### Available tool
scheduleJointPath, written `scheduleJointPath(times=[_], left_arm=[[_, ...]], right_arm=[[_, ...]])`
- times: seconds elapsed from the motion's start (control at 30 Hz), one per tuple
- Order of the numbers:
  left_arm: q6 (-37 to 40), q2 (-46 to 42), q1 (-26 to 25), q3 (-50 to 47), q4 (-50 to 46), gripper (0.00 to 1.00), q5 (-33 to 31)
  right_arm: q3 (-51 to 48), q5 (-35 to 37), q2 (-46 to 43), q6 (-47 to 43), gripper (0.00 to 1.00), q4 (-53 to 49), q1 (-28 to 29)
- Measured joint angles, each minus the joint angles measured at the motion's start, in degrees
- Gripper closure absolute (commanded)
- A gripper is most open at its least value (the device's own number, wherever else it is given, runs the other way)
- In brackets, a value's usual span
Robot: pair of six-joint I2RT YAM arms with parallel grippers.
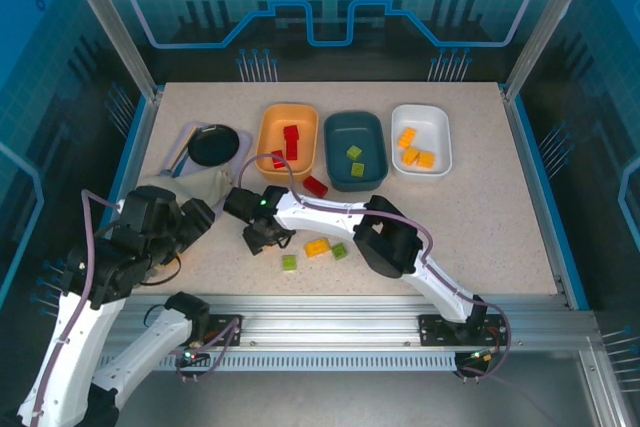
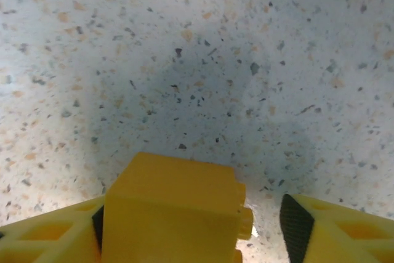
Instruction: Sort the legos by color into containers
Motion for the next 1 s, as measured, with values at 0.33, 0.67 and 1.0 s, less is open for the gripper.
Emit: scheduleJointPath(times=[0.33, 0.67, 1.0], left_arm=[[1.31, -0.66, 0.0, -1.16, -0.13, 0.21, 2.01], [4.76, 8.63, -0.94, -5.31, 14.8, 0.22, 18.05], [6.27, 33.38, -11.04, 2.75, 33.16, 0.22, 23.82]], right_arm=[[2.58, 1.86, 1.66, 1.38, 0.65, -1.68, 0.09], [-10.45, 8.48, -15.89, -0.57, 0.65, -0.83, -4.79], [-22.32, 10.45, -35.98, -2.32, 0.65, 2.64, -35.76]])
